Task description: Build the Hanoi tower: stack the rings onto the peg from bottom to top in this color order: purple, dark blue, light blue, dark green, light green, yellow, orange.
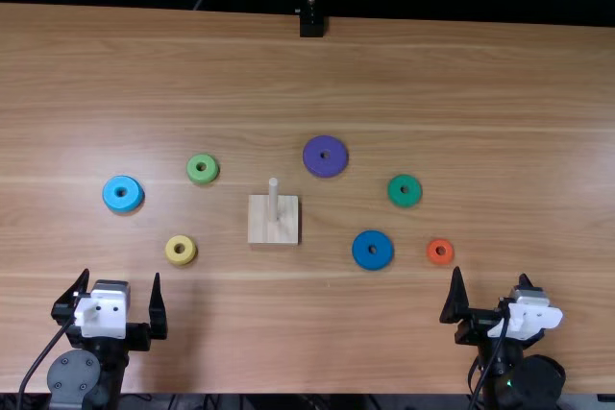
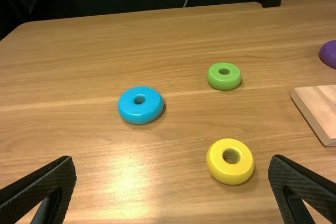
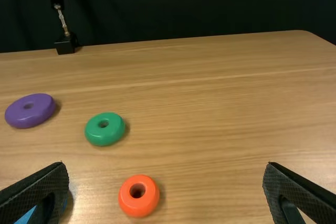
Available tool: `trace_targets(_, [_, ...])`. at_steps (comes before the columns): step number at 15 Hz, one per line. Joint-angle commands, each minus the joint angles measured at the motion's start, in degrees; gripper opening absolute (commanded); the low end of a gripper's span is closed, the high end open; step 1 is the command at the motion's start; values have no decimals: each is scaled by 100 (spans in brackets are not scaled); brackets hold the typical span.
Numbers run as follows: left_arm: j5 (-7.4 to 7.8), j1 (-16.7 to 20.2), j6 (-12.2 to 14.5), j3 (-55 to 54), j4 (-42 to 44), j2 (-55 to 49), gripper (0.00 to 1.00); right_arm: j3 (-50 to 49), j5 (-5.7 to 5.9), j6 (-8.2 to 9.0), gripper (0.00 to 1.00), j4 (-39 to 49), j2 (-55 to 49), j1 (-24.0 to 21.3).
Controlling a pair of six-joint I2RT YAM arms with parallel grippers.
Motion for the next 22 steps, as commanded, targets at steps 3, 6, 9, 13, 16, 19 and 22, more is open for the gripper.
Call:
trace_targets(3, [-11,-5,17,-617,-442,-69,100,1067,63,-29,100,-265,551,184])
trace_targets(6, [-11,-5,17,-617,-442,-69,100,2439,53,-60,100,-286,1966,667])
trace_targets(9, [-11,-5,17,-617,-442,-69,100,3731,42,-60,100,-782,3557,1124])
trace_targets(13, [-11,-5,17,-617,-442,-69,100,5365,53,14,100,-1742,5640,2144])
trace_targets(16, [-11,-5,17,-617,-442,-69,100,6578,53,77,100,-2575,7354,2487])
trace_targets(19, [-11,-5,17,-617,-442,-69,100,7554,42,446,100,-3134,8760,2496])
trace_targets(22, [-11,-5,17,-617,-442,-69,100,8415,31,815,100,-3165,9867,2539])
